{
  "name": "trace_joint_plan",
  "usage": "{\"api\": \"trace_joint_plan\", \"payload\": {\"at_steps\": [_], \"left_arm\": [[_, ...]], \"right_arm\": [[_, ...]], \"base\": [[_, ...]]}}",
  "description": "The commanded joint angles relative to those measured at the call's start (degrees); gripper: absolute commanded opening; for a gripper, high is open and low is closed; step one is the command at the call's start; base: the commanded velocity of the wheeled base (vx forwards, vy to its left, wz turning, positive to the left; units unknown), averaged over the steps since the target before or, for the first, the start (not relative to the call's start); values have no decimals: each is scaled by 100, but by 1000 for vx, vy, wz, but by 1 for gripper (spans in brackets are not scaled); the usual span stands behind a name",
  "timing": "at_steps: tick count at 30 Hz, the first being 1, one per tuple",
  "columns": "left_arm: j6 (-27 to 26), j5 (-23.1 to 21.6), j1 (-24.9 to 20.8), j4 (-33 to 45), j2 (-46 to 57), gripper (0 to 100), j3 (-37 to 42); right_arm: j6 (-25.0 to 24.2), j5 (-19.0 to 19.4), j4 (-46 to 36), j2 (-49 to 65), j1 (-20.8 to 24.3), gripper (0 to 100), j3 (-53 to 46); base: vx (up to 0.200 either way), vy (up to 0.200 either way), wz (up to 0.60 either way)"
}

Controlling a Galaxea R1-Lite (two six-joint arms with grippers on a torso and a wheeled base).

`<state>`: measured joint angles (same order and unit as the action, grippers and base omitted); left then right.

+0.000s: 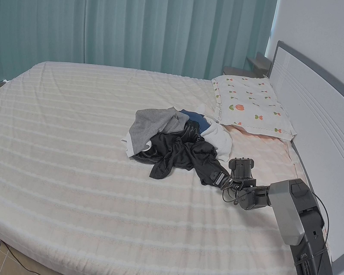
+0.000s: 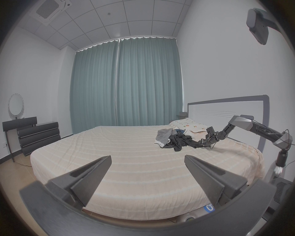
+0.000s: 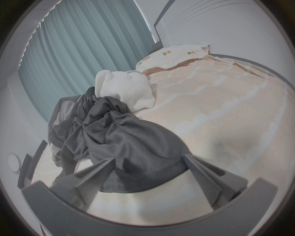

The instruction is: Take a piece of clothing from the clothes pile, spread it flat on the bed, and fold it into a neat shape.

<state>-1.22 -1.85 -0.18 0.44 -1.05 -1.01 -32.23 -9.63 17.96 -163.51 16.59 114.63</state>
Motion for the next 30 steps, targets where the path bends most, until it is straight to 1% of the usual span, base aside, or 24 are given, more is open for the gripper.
{"api": "trace_joint_plan", "payload": {"at_steps": [1, 10, 14, 16, 17, 18, 19, 20, 21, 22, 23, 24, 25, 26, 27, 30], "left_arm": [[-1, 1, 1, 0, -1, 100, 92], [-1, 1, 1, 0, -1, 100, 92], [-1, 1, 1, 0, -1, 100, 92], [-1, 1, 1, 0, -1, 100, 92], [-1, 1, 1, 0, -1, 100, 92], [-1, 1, 1, 0, -1, 100, 92], [-1, 10, 1, 0, -1, 100, 92], [-1, 10, 1, 0, -1, 100, 92], [8, 10, 1, 0, -1, 100, 92], [8, 10, 1, 0, -1, 100, 92], [8, 10, 1, 0, -1, 100, 92], [8, 10, 1, 0, -1, 100, 92], [8, 10, 1, 0, -1, 100, 92], [8, 10, 1, 0, -1, 100, 92], [8, 10, 1, 0, -1, 100, 92], [8, 10, 1, 0, -1, 100, 92]], "right_arm": [[-2, 14, 15, -40, 2, 0, -4], [77, -83, 76, 109, 90, 0, -4], [182, -250, 50, 338, 134, 0, -4], [191, -250, 59, 461, 143, 0, -81], [191, -250, 76, 689, 160, 0, -406], [191, -250, 76, 689, 160, 0, -406], [200, -188, 94, 1120, 274, 0, -1083], [200, -162, 147, 1348, 310, 0, -1487], [200, -127, 217, 1498, 310, 0, -1760], [200, -118, 235, 1524, 318, 0, -1812], [217, -13, 507, 1832, 336, 0, -2393], [235, 49, 674, 1999, 345, 0, -2718], [235, 49, 674, 1999, 345, 0, -2718], [270, 207, 1157, 2465, 371, 0, -3684], [270, 260, 1280, 2596, 389, 0, -3931], [200, 611, 2010, 3291, 529, 0, -5231]], "base": [[0, 0, 0], [0, 0, 0], [0, 0, 0], [0, 0, 0], [0, 0, 0], [0, 0, 0], [0, 0, 0], [0, 0, 0], [0, 0, 0], [0, 0, 0], [0, 0, 0], [0, 0, 0], [0, 0, 0], [0, 0, 0], [0, 0, 0], [0, 0, 0]]}}
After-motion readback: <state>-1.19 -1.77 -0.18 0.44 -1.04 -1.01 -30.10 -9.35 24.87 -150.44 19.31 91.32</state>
